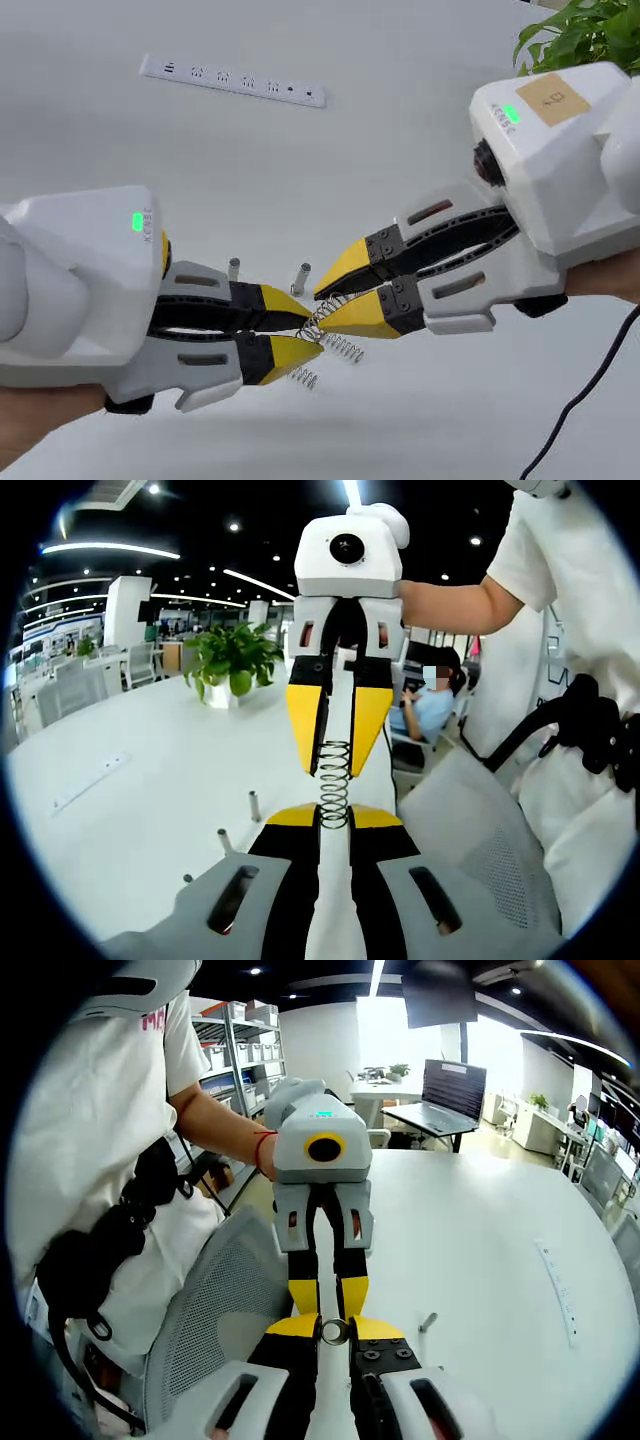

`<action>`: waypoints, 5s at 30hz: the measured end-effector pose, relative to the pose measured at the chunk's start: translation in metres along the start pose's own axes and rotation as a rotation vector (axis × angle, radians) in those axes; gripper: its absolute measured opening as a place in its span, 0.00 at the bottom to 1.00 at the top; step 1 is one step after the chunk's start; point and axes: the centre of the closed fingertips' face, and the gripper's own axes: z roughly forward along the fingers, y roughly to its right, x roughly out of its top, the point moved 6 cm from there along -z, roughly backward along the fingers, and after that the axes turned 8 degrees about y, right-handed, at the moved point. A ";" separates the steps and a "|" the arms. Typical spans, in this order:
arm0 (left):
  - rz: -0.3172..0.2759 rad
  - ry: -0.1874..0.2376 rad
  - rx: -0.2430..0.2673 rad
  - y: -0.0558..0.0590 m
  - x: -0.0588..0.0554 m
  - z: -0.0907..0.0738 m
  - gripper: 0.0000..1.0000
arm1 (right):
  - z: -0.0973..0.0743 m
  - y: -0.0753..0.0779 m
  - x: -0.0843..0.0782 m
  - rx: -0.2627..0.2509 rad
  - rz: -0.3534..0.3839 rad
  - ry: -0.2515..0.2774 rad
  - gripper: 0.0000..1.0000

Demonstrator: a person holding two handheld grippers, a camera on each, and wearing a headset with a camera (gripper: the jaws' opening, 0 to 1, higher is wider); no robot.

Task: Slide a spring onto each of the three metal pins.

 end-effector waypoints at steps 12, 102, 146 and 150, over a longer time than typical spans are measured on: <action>0.004 -0.009 0.000 0.000 -0.002 0.000 0.06 | -0.002 0.001 -0.001 0.051 -0.032 -0.115 0.10; -0.043 0.062 0.192 -0.038 -0.063 -0.072 0.99 | 0.072 0.104 0.001 -0.088 -0.087 -0.405 0.06; -0.078 0.098 0.173 -0.040 -0.074 -0.072 0.98 | 0.111 0.129 -0.039 -0.051 -0.111 -0.523 0.06; -0.078 0.095 0.172 -0.041 -0.074 -0.072 0.98 | 0.112 0.129 -0.040 -0.048 -0.112 -0.527 0.06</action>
